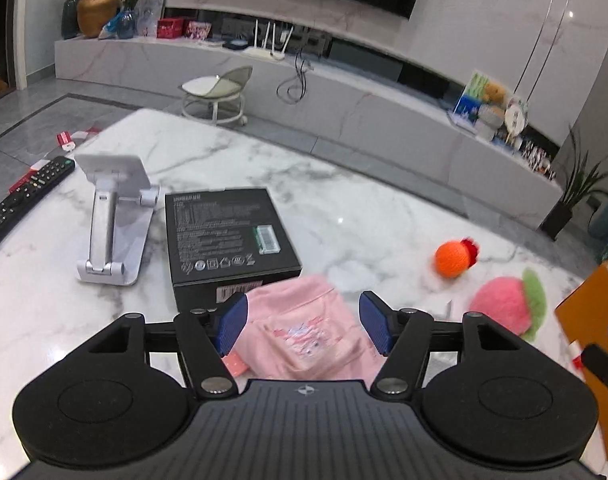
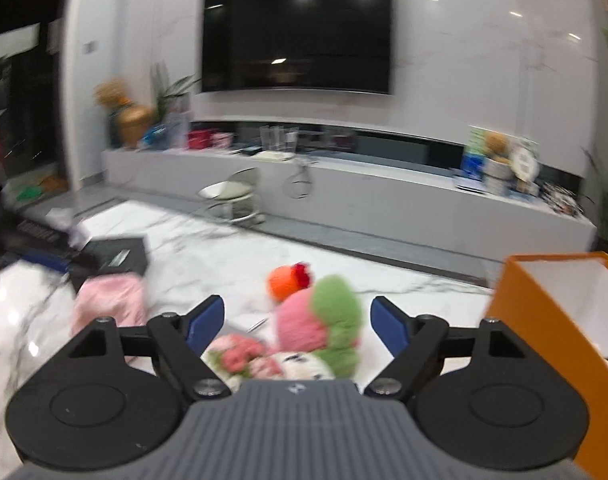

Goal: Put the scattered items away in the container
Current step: 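Move left tool to the pink cartoon backpack while right tool reaches the crochet cake plush, then close left gripper on the pink backpack while right gripper grasps the crochet cake plush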

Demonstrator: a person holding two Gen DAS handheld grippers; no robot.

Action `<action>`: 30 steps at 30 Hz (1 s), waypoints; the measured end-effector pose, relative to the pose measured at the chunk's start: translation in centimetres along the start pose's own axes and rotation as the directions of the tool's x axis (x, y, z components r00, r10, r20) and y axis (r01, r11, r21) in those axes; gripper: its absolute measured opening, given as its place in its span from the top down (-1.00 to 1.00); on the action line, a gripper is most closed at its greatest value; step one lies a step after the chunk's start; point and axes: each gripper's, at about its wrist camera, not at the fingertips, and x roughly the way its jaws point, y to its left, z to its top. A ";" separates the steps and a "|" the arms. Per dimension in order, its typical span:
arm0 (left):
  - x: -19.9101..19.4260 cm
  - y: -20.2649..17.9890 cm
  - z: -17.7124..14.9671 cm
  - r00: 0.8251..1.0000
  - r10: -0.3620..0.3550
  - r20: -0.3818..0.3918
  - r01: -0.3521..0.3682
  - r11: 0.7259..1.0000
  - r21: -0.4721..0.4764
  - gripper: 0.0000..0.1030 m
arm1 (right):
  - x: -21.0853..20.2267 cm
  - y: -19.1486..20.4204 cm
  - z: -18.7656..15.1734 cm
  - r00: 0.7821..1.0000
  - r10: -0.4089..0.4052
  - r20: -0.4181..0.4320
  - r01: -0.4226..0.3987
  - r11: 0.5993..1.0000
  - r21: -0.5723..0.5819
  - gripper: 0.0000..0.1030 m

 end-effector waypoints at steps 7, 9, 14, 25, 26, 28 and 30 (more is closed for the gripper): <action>1.8 -0.2 -0.7 0.998 0.012 -0.058 -0.011 1.000 0.023 -0.46 | 0.9 1.4 -0.1 0.997 0.052 -0.049 -0.054 0.998 -0.042 -0.60; 1.9 -0.4 -1.1 0.997 0.007 -0.074 -0.003 0.999 0.044 -0.51 | 1.1 1.8 0.0 0.997 0.052 -0.057 -0.055 0.997 -0.046 -0.60; 2.4 -0.2 -1.5 0.996 0.006 -0.091 -0.001 0.999 0.049 -0.62 | 1.7 2.7 -0.6 0.994 0.033 -0.108 -0.040 0.997 -0.067 -0.60; 4.0 -0.4 -2.0 0.992 0.008 -0.127 -0.004 0.999 0.034 -0.83 | 3.9 3.2 -2.2 0.980 -0.005 -0.198 -0.012 0.996 -0.084 -0.60; 4.0 -0.4 -2.1 0.992 0.008 -0.128 -0.004 0.999 0.033 -0.84 | 4.1 3.4 -2.3 0.980 -0.009 -0.201 -0.009 0.996 -0.089 -0.60; 4.1 -0.4 -2.1 0.992 0.006 -0.128 -0.002 1.000 0.028 -0.84 | 4.3 3.6 -2.6 0.979 -0.020 -0.202 -0.001 0.995 -0.102 -0.60; 4.2 -0.3 -2.1 0.992 0.003 -0.128 0.000 1.000 0.024 -0.84 | 4.5 3.9 -2.8 0.979 -0.031 -0.201 0.007 0.993 -0.121 -0.62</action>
